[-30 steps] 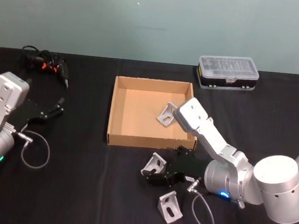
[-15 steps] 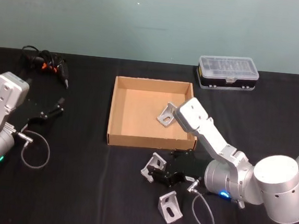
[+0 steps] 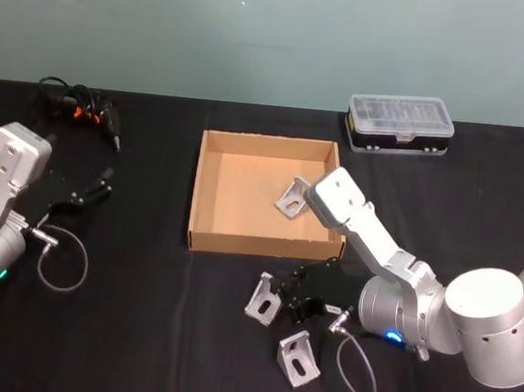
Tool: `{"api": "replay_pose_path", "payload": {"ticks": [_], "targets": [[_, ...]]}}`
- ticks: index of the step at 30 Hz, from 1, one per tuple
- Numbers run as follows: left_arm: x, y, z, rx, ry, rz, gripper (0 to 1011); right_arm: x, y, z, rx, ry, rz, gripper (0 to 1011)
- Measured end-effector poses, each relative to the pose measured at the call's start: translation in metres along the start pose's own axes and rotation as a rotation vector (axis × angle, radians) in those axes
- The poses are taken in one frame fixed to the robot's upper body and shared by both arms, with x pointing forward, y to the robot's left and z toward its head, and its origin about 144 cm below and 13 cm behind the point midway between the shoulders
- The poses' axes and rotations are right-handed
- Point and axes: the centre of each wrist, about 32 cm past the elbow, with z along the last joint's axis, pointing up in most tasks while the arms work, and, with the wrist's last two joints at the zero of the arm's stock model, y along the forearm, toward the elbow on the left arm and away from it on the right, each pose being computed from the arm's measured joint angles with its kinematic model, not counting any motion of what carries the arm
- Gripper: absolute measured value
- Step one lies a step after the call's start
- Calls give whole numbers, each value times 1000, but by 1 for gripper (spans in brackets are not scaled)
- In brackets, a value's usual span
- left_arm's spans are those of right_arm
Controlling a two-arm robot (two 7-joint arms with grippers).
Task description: Use one hand to pick up the angle iron from the table and place it into the box.
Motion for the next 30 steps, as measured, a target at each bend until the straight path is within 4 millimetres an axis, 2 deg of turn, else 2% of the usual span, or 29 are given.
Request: {"api": "replay_pose_path", "payload": {"ticks": [1,18,30], "targets": [[0,0,0,0,0,0,1011,0,0,0,0,0,0,62],[0,0,0,0,0,0,1011,-1,-4,3,39,-18,-7,62],[0,0,0,0,0,0,1012,8,-5,28,134,-13,-39,61]]}}
